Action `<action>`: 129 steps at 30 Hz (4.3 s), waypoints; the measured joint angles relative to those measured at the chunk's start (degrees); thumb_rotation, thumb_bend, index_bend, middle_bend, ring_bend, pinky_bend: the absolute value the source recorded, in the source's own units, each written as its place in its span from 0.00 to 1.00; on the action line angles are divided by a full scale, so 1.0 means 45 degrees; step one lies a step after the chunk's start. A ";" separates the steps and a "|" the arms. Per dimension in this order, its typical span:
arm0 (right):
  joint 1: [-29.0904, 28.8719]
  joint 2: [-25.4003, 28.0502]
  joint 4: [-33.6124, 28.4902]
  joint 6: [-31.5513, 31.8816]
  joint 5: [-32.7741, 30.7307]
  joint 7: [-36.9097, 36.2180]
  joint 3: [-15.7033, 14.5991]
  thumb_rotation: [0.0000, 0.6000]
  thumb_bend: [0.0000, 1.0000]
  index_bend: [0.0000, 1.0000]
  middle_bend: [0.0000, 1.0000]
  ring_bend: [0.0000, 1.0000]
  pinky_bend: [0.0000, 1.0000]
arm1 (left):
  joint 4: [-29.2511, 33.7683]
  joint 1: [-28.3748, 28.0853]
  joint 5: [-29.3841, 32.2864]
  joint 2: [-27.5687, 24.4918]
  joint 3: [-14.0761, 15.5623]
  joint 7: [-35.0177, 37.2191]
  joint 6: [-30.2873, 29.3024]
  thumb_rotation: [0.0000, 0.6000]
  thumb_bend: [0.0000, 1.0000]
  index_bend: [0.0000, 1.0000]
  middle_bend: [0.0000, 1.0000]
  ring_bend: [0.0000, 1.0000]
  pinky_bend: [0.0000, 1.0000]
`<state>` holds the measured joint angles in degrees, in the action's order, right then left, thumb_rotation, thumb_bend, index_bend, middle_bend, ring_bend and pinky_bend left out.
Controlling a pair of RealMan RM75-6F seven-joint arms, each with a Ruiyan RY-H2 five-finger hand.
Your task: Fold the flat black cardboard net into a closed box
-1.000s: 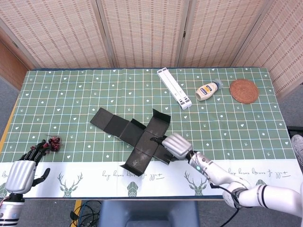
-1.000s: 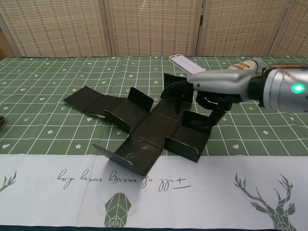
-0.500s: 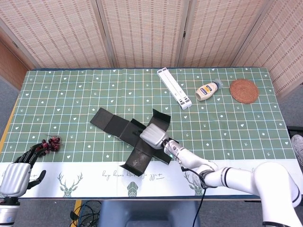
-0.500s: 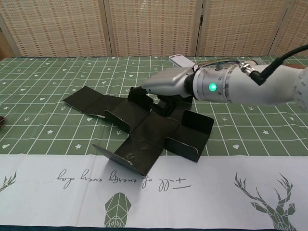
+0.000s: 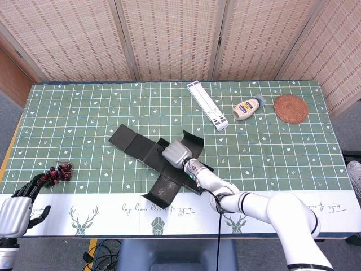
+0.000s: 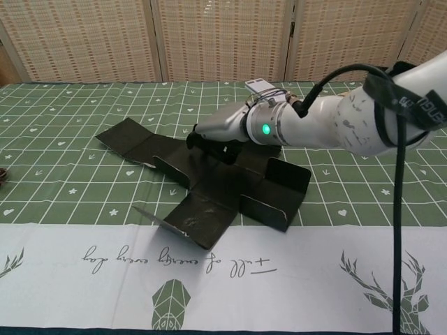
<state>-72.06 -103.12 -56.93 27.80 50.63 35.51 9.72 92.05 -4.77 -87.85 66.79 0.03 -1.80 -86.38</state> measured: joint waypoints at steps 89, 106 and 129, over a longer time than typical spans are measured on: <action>0.2584 0.4559 -0.7013 0.2174 0.3172 -0.4666 0.0467 1.00 0.77 0.09 0.27 0.83 0.99 | 0.0008 -0.0256 -0.0380 0.0161 0.0117 0.0156 0.0427 1.00 0.31 0.20 0.14 0.22 0.36; -0.0075 0.1736 -0.2230 0.0036 -0.0595 -0.4133 0.0599 1.00 1.00 0.09 0.27 0.83 1.00 | -0.0182 0.0037 -0.0185 0.0055 0.0195 0.0406 0.0291 1.00 0.31 0.20 0.14 0.22 0.36; -0.1182 0.3246 -0.3705 0.0199 -0.3747 -0.2013 -0.2773 1.00 1.00 0.09 0.31 0.83 1.00 | -0.0231 -0.0019 -0.0384 0.0158 0.0184 0.0497 0.0366 1.00 0.31 0.20 0.14 0.22 0.36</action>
<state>-77.38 -88.51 -73.60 28.70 33.77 26.46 -2.76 91.01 -4.86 -89.58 67.51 0.86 0.44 -84.73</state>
